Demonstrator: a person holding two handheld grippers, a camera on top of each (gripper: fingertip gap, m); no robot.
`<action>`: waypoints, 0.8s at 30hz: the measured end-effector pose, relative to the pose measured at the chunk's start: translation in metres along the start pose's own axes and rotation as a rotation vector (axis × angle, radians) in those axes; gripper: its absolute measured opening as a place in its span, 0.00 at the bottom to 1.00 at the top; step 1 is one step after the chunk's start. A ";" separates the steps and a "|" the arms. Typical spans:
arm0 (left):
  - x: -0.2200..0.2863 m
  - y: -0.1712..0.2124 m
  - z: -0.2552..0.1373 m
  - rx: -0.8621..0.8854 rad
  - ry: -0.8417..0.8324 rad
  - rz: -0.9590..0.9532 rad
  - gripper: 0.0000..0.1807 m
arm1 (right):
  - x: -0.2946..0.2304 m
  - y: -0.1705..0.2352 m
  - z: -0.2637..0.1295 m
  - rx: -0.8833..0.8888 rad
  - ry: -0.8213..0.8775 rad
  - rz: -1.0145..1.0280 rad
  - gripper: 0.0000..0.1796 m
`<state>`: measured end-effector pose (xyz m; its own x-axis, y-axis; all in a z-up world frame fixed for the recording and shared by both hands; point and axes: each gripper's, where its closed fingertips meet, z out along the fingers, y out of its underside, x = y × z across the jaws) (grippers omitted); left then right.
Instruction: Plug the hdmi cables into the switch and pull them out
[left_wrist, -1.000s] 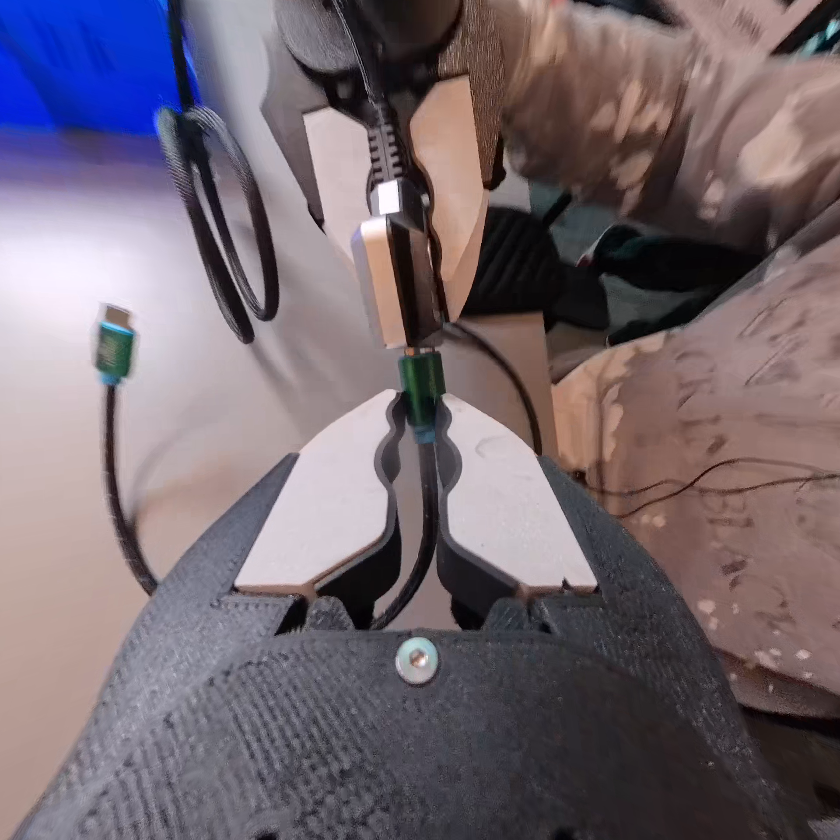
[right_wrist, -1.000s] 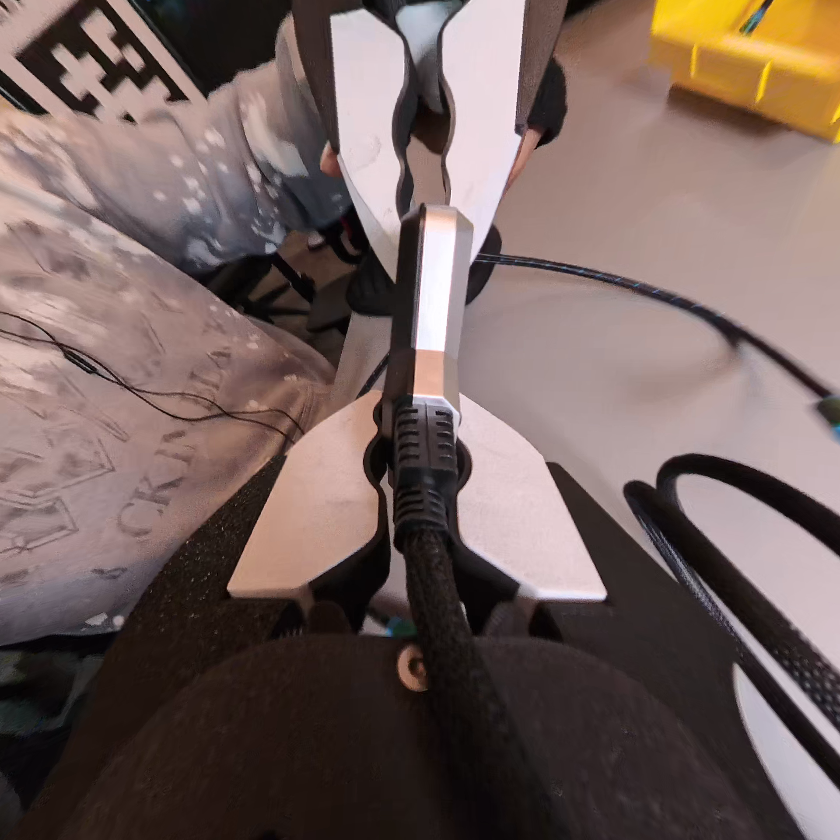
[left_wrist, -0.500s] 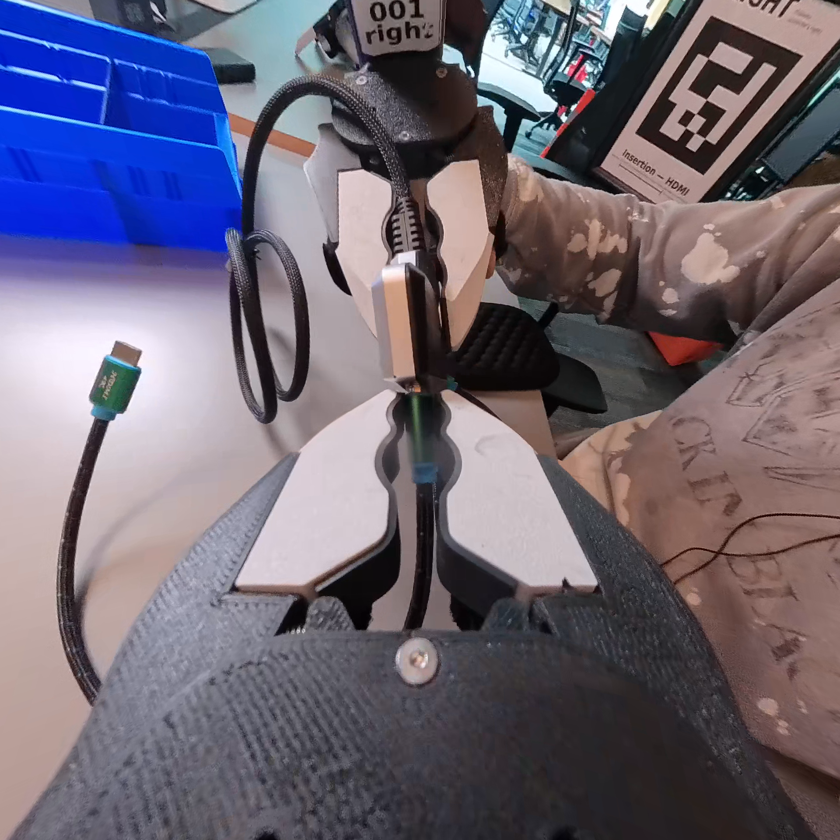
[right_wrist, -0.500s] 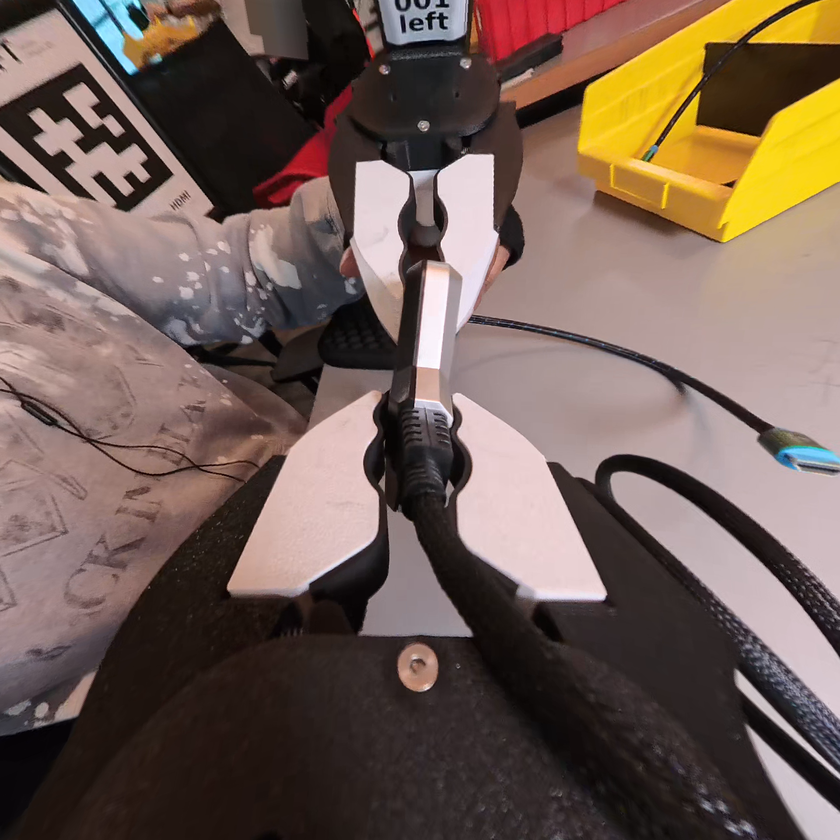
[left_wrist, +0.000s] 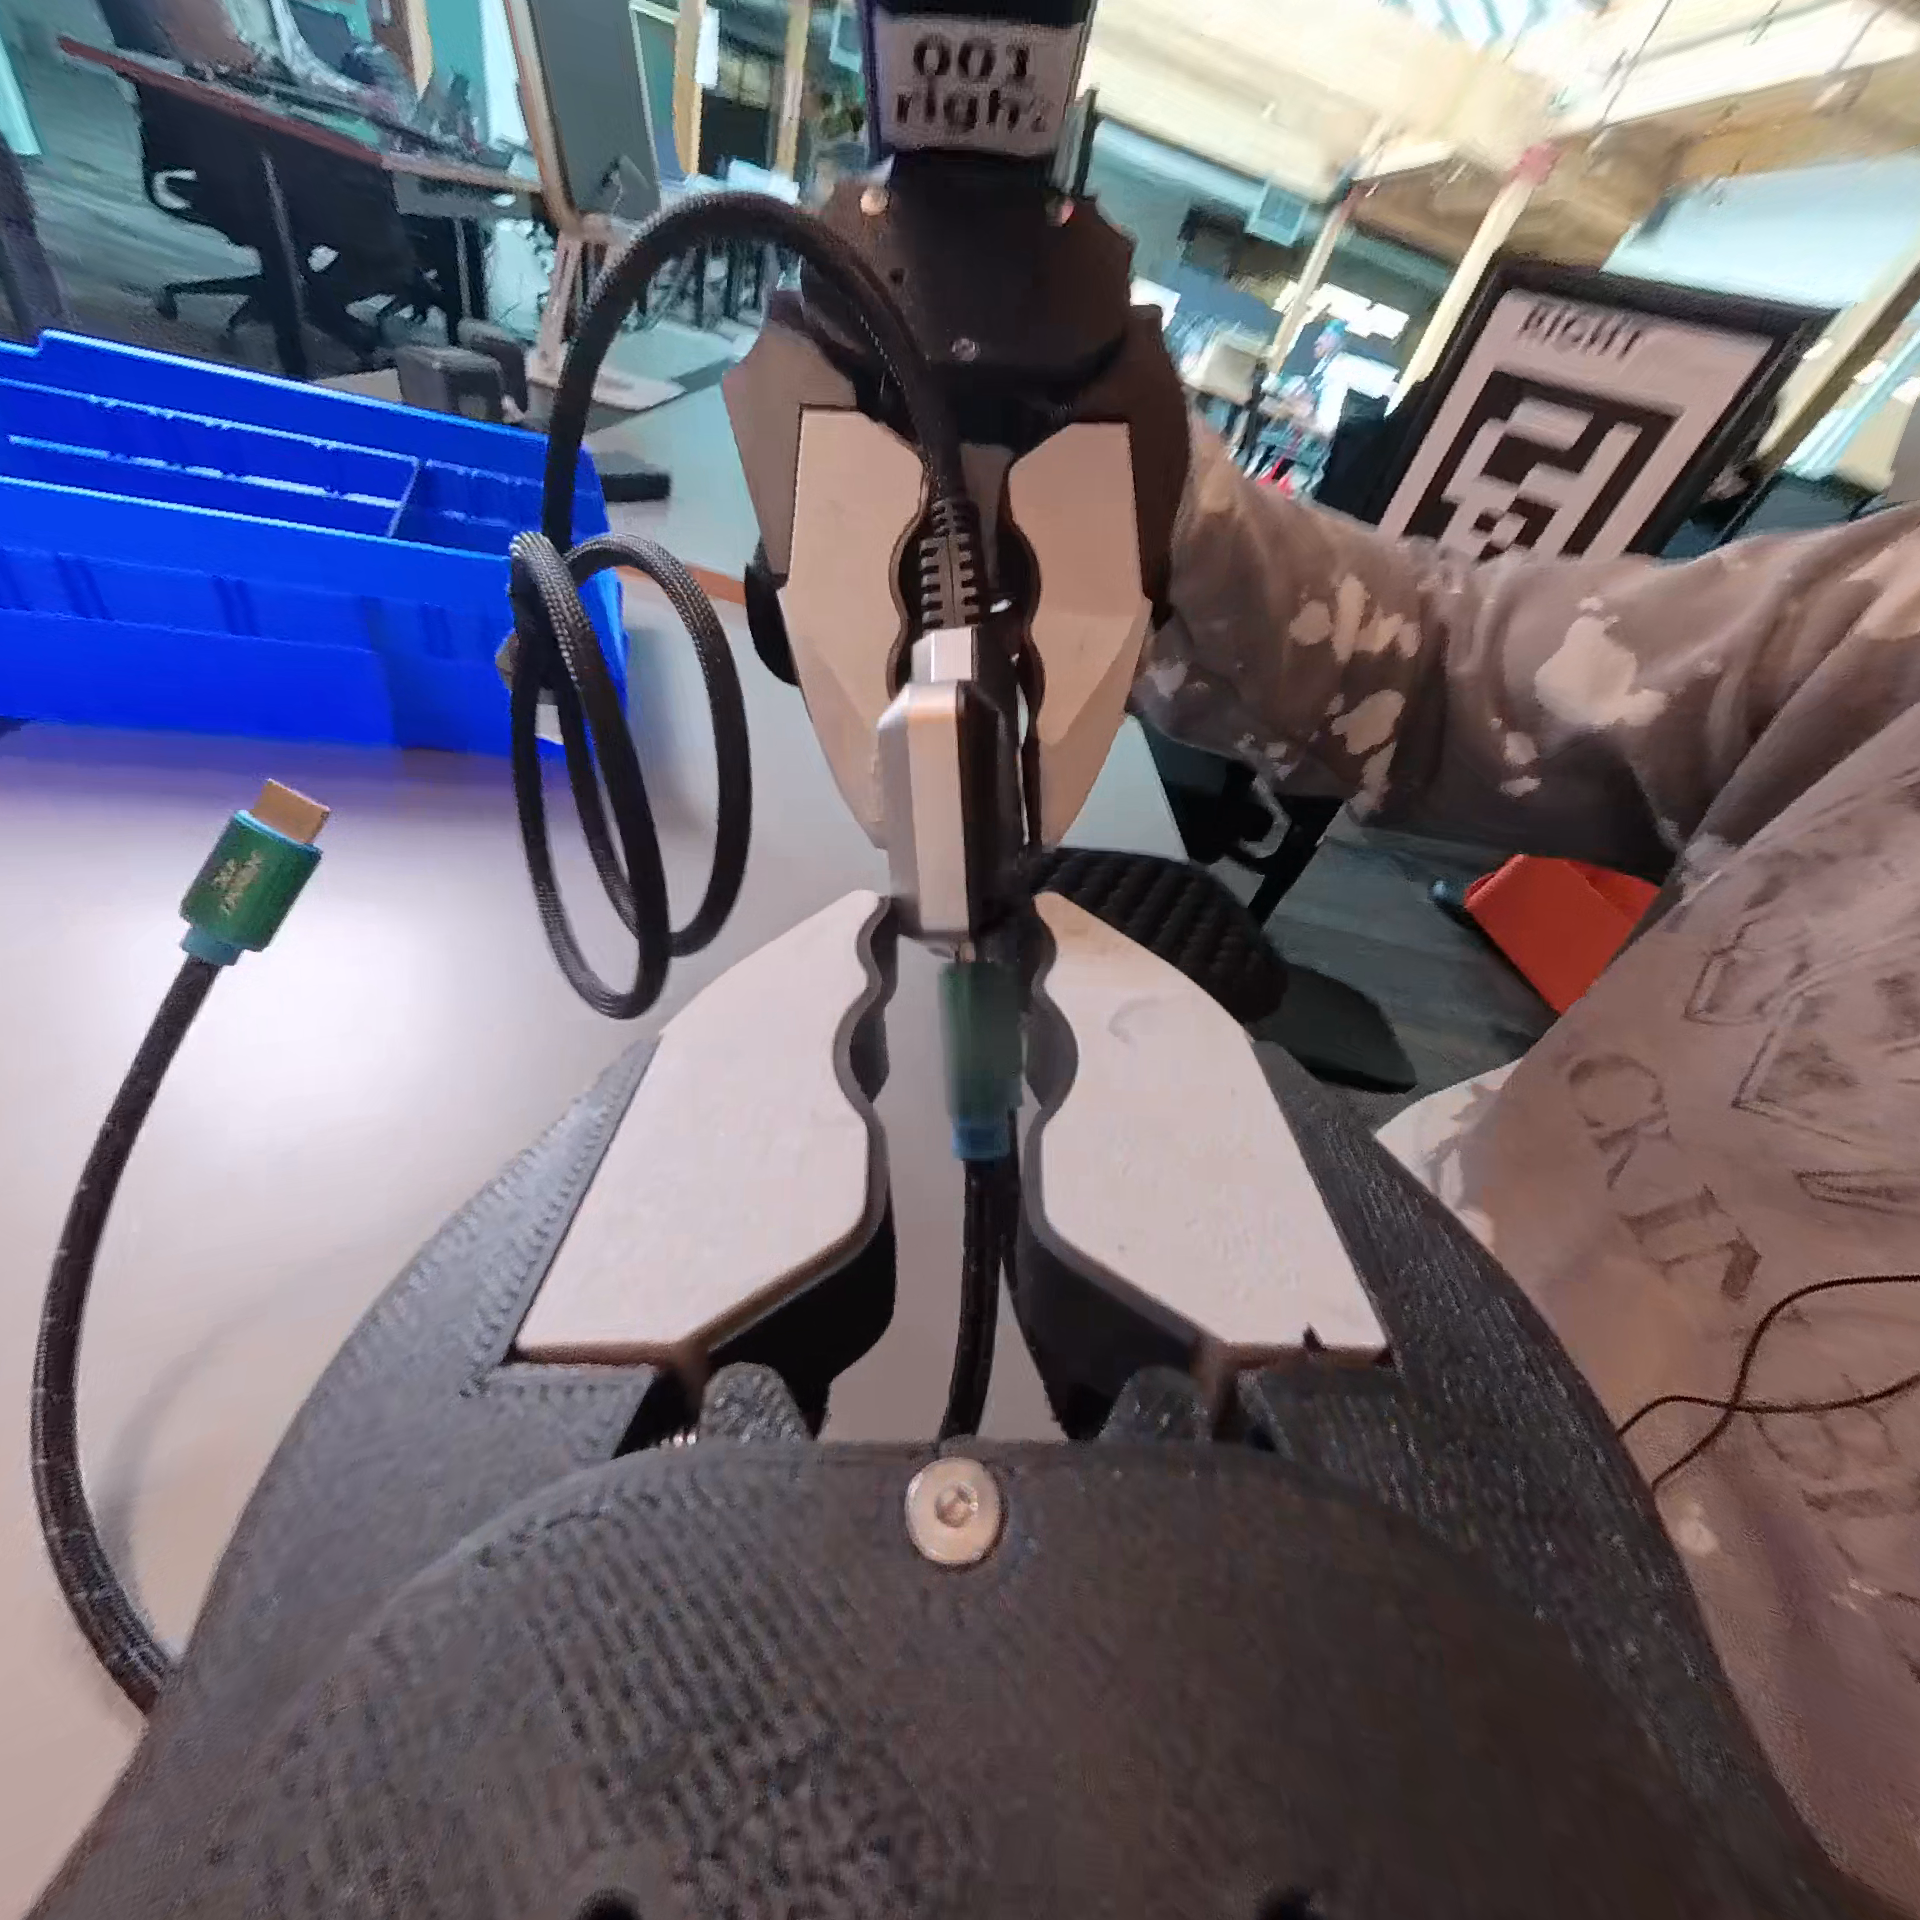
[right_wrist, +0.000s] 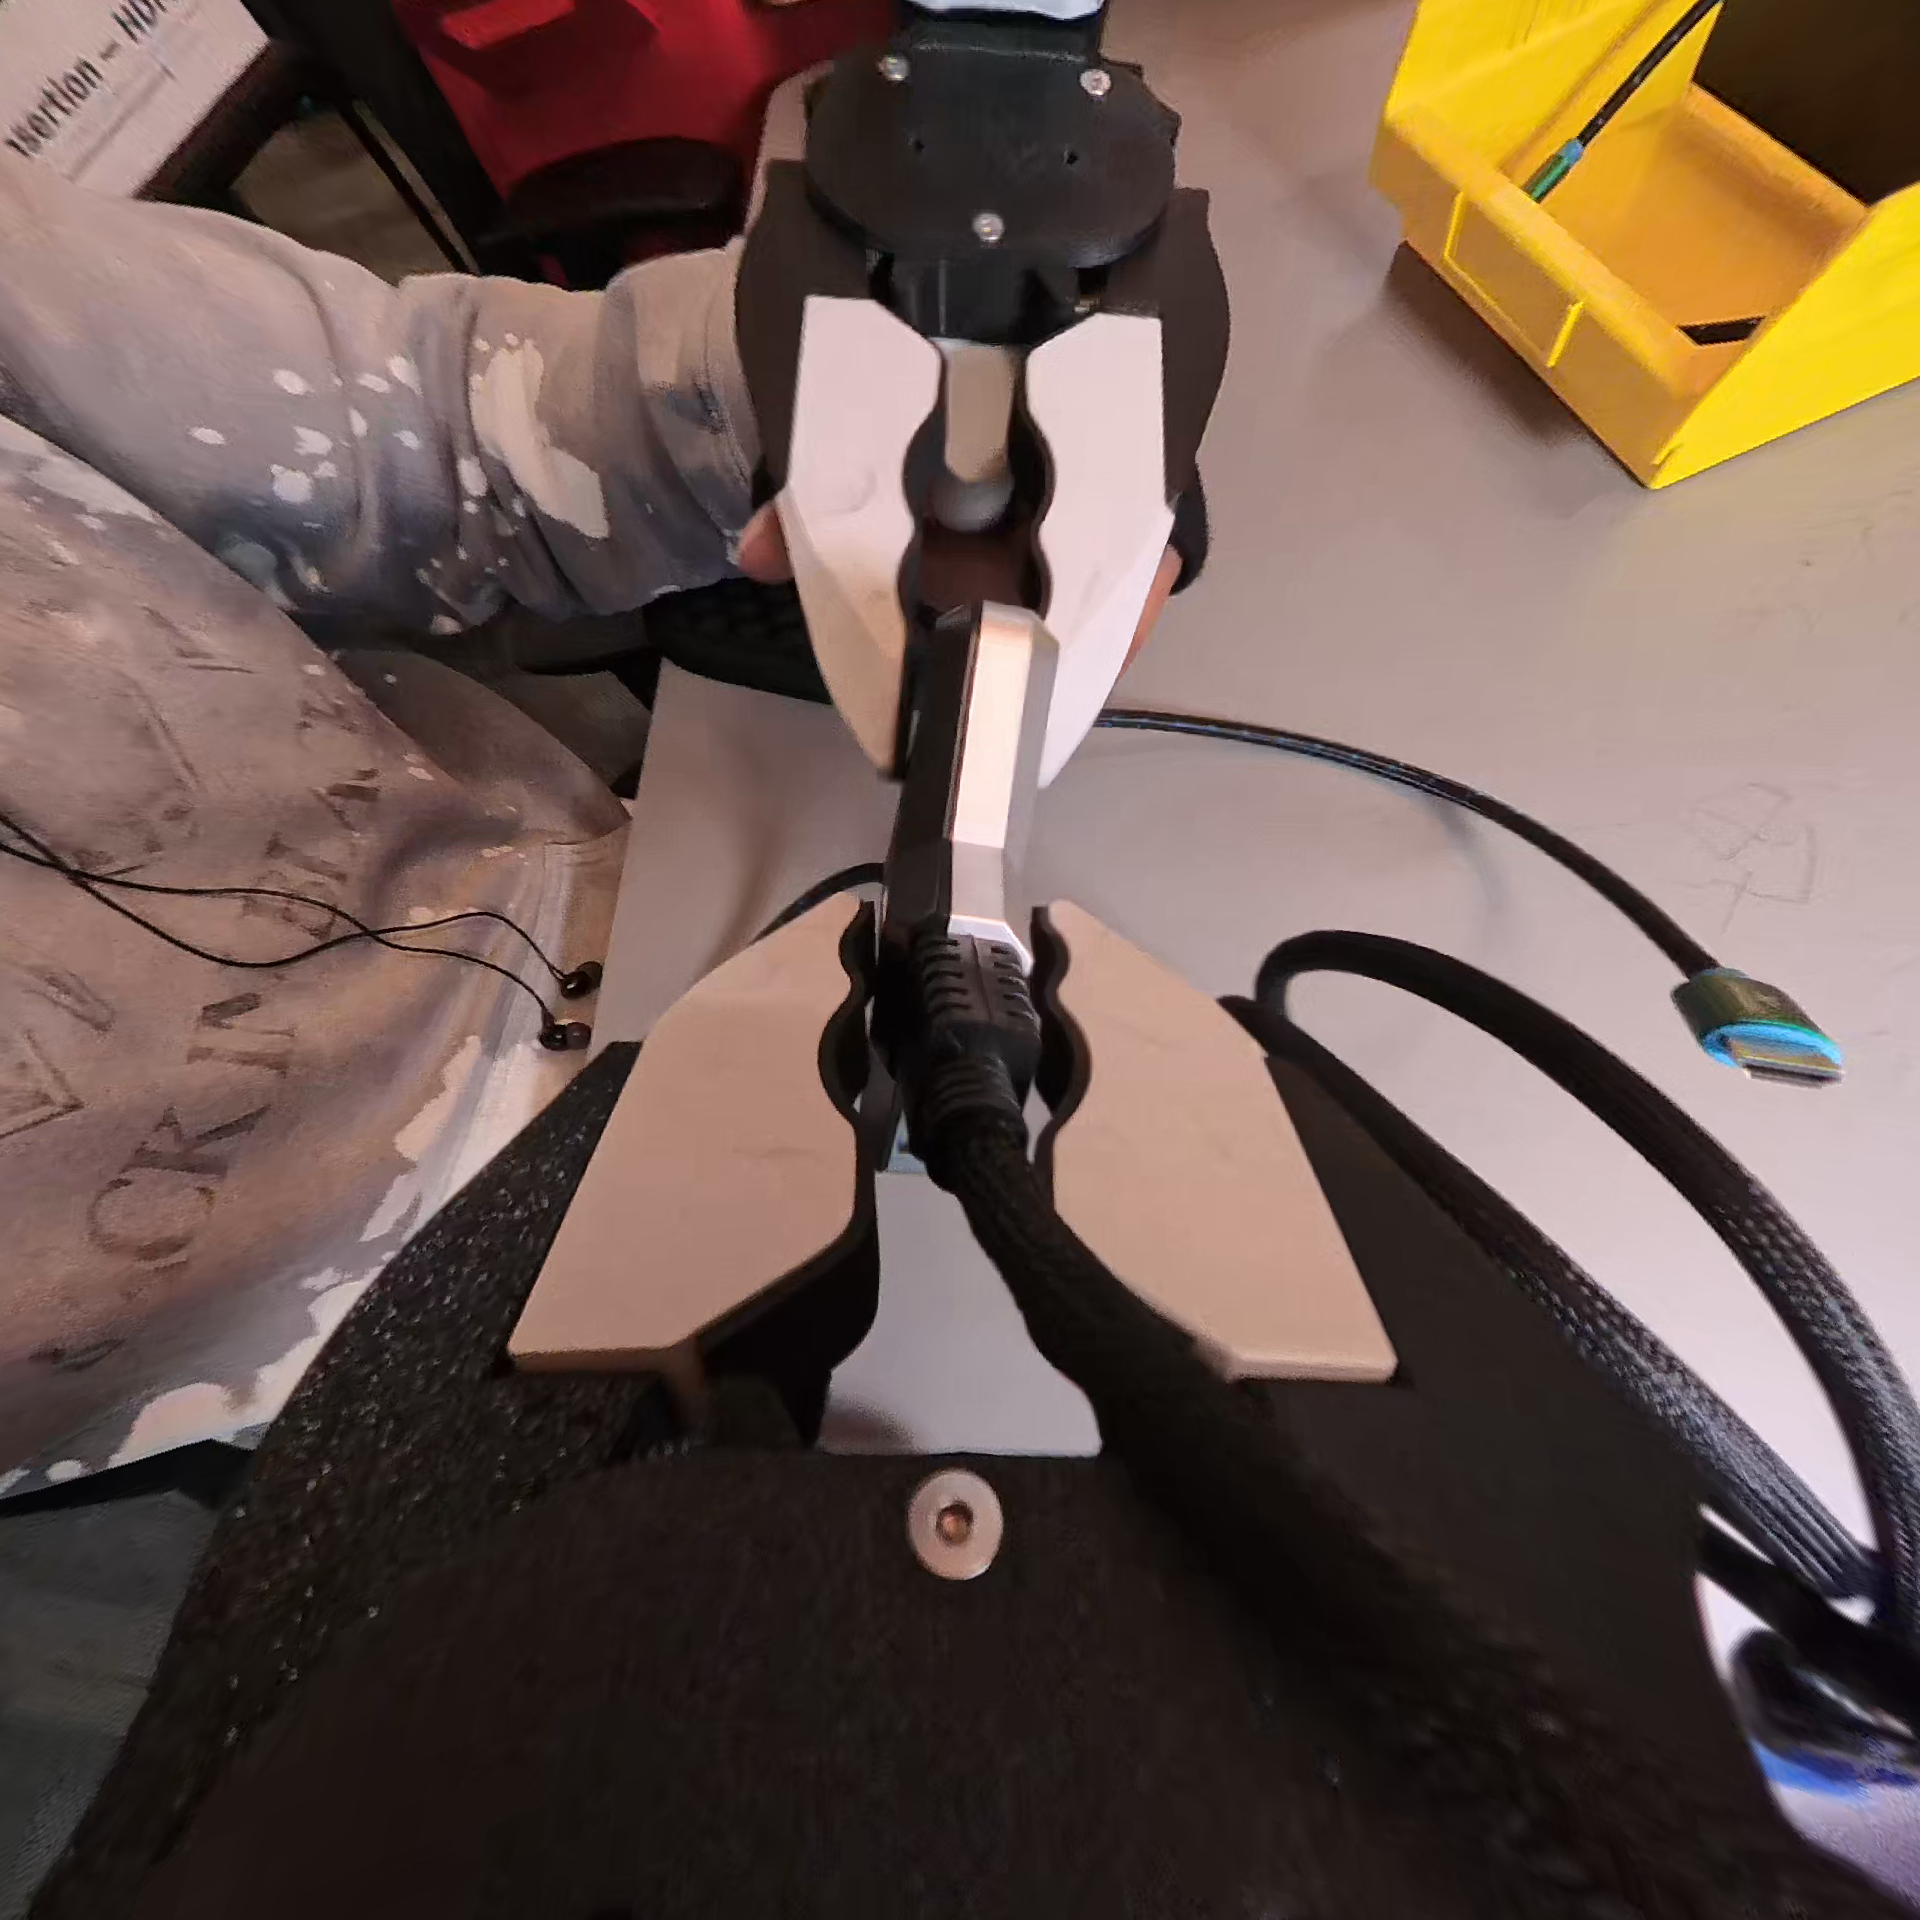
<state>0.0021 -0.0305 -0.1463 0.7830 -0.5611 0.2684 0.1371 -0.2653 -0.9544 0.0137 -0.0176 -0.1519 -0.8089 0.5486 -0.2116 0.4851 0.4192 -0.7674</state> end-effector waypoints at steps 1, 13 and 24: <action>0.001 0.003 0.002 -0.026 -0.007 0.030 0.13 | 0.003 0.001 0.001 -0.014 0.033 -0.004 0.18; -0.028 -0.038 -0.045 0.242 -0.272 0.100 0.17 | -0.002 -0.052 -0.088 -0.073 0.245 -0.073 0.12; -0.102 -0.005 -0.091 0.230 -0.569 0.006 0.15 | 0.117 -0.096 -0.248 -0.359 0.896 -0.316 0.13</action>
<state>-0.1335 -0.0440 -0.1570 0.9766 -0.0390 0.2116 0.2094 -0.0523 -0.9764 -0.0445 0.1859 0.0474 -0.4420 0.6535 0.6145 0.4827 0.7507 -0.4510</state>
